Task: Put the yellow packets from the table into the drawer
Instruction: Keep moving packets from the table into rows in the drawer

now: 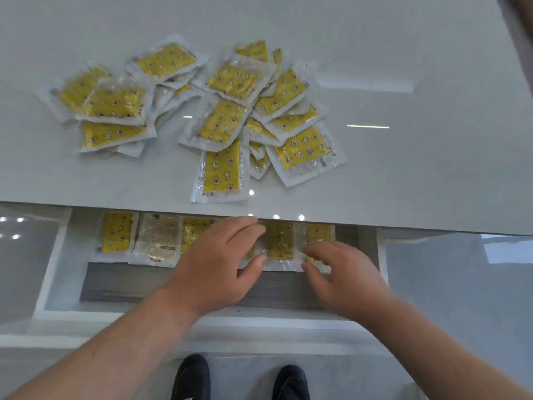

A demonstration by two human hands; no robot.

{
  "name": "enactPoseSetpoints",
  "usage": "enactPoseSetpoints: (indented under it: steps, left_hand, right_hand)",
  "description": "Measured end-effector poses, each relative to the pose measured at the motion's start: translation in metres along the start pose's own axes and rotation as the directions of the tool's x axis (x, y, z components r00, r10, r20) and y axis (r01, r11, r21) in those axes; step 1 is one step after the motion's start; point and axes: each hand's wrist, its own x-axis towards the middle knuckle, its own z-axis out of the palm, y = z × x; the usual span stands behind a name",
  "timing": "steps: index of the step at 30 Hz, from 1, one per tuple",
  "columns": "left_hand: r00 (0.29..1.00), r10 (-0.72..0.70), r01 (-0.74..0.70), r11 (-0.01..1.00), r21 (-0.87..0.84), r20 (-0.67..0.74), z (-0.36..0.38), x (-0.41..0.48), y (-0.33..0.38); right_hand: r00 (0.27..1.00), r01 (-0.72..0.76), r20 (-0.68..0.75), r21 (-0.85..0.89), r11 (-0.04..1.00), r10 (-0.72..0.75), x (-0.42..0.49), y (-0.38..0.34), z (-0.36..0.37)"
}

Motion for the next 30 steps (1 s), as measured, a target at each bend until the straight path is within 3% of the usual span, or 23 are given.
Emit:
enactPoseSetpoints:
  steps: [4, 8, 15, 24, 26, 30]
  left_hand:
    - [0.99, 0.005, -0.002, 1.0, 0.019, -0.139, -0.045, 0.009, -0.009]
    - [0.95, -0.155, 0.163, 0.987, 0.006, -0.27, -0.086, 0.027, -0.027]
    - [0.747, -0.446, 0.442, 0.887, -0.133, -0.493, -0.143, 0.059, -0.09]
    - [0.654, -0.591, 0.625, 0.774, -0.103, -0.472, -0.179, 0.085, -0.157]
    - [0.639, -0.647, 0.694, 0.718, -0.05, -0.416, -0.182, 0.087, -0.168]
    - [0.538, -0.81, 0.832, 0.555, -0.008, -0.233, -0.183, 0.089, -0.185]
  right_hand:
    - [0.992, 0.059, -0.115, 0.083, 0.995, -0.05, 0.007, -0.031, -0.03]
    - [0.985, 0.063, -0.17, 0.182, 0.981, -0.032, 0.033, -0.059, -0.053]
    - [0.953, 0.01, -0.292, 0.309, 0.951, 0.085, 0.1, -0.11, -0.077]
    - [0.955, 0.055, -0.291, 0.37, 0.927, 0.06, 0.163, -0.148, -0.08]
    - [0.96, 0.059, -0.278, 0.331, 0.942, 0.037, 0.175, -0.148, -0.081]
    - [0.955, 0.069, -0.297, 0.149, 0.986, -0.022, 0.204, -0.141, -0.09]
